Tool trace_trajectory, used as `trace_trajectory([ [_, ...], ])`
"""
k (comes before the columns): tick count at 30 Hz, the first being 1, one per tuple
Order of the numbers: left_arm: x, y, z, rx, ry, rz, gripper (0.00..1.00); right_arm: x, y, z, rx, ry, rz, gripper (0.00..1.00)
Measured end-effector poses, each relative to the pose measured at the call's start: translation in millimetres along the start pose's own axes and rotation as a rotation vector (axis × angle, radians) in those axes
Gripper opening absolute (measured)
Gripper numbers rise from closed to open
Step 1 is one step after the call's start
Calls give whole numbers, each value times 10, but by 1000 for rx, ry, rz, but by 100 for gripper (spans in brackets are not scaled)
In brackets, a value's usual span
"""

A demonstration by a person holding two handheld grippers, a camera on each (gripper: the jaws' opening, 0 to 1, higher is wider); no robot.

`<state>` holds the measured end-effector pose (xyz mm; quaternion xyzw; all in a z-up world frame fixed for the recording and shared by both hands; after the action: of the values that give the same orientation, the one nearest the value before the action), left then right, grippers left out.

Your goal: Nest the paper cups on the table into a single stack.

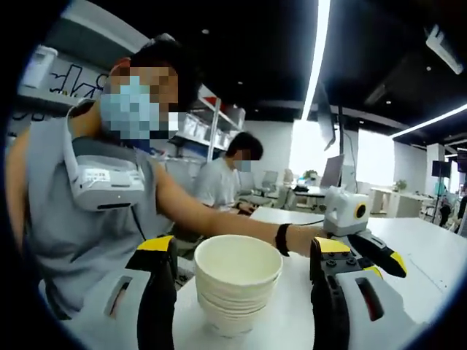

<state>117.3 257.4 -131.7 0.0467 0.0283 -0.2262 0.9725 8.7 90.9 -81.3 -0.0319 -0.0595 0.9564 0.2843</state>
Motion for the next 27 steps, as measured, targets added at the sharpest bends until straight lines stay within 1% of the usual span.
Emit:
trace_trajectory([
  [4, 10, 15, -27, 14, 20, -1, 34, 1, 42, -140, 14, 39, -32, 78],
  [7, -13, 25, 22, 14, 7, 3, 34, 2, 67, -266, 37, 65, -51, 79],
  [8, -18, 19, 29, 15, 3, 5, 34, -1, 59, -332, 49, 82, -64, 79],
  [11, -12, -15, 46, 17, -2, 9, 34, 1, 47, -474, 55, 119, -81, 79],
  [12, -20, 4, 46, 16, -3, 10, 34, 16, 57, -535, 61, 135, -85, 79],
  [13, -22, 5, 46, 17, -3, 10, 34, 22, 64, -559, 61, 139, -87, 77],
  [16, -23, 32, 42, 17, -1, 11, 34, 33, 77, -710, 66, 201, -103, 74],
  [18, -33, 53, 37, 17, 0, 13, 34, 48, 94, -750, 66, 212, -106, 72],
  [22, -53, 77, 51, 18, -4, 14, 34, 85, 115, -776, 79, 214, -115, 67],
  [25, -67, 57, 61, 21, -6, 16, 34, 121, 137, -818, 59, 243, -118, 67],
  [27, -71, 71, 60, 22, -6, 17, 34, 135, 139, -828, 54, 249, -117, 65],
])
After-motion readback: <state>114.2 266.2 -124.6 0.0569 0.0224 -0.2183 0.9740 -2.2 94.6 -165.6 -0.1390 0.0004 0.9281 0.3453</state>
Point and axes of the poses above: the point that each gripper's makers call its tool centre point, and the gripper's own axes: x roughly forward along the fingers, y roughly to its left, z roughly out of its top, the point moved 2 cm from there along -x, roughly backward along the fingers, and after that the axes turned 4 degrees about -z, right-handed, at the moved point
